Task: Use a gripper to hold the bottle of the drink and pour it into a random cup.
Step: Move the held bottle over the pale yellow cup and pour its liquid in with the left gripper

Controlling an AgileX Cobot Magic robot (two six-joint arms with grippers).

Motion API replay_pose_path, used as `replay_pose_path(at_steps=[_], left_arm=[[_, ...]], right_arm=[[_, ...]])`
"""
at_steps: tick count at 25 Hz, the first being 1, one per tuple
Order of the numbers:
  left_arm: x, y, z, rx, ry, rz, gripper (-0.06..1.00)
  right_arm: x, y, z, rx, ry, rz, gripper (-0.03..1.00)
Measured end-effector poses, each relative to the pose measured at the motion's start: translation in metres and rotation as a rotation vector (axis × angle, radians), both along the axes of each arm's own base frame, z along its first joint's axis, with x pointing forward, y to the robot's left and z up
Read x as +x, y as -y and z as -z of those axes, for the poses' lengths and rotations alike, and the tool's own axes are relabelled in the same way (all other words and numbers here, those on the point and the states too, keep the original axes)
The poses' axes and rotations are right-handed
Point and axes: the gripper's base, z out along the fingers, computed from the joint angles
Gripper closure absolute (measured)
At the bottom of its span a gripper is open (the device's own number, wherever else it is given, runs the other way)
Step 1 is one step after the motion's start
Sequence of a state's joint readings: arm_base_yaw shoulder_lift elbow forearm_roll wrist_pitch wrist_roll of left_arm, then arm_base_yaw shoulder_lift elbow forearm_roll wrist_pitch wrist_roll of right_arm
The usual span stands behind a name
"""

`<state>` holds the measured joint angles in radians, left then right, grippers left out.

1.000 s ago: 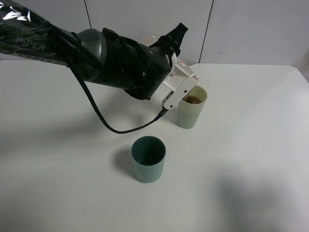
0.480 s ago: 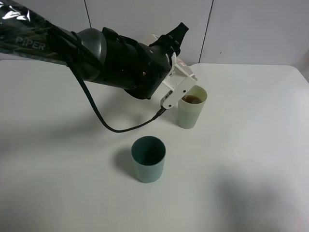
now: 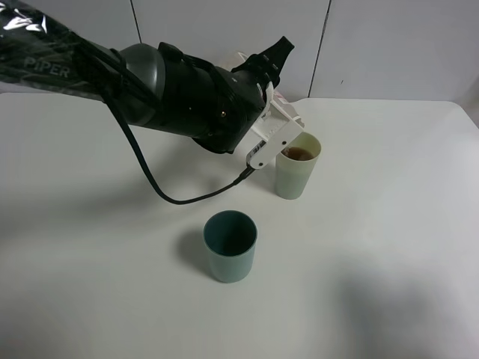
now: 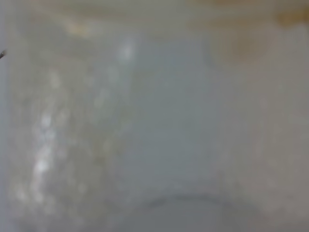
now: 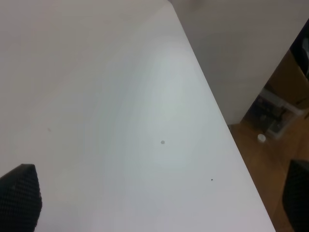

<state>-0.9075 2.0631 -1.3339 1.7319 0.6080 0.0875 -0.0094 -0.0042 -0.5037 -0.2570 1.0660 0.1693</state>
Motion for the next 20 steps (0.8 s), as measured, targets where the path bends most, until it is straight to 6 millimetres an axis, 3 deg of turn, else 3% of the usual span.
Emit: replay_pose_path(at_steps=[5, 20], left_arm=[[0.0000, 0.0000, 0.0000, -0.047, -0.011, -0.022, 0.61], [0.0000, 0.0000, 0.0000, -0.490, -0.119, -0.232, 0.61]], right_arm=[[0.0000, 0.0000, 0.0000, 0.000, 0.000, 0.000, -0.03], [0.0000, 0.0000, 0.0000, 0.000, 0.000, 0.000, -0.03]])
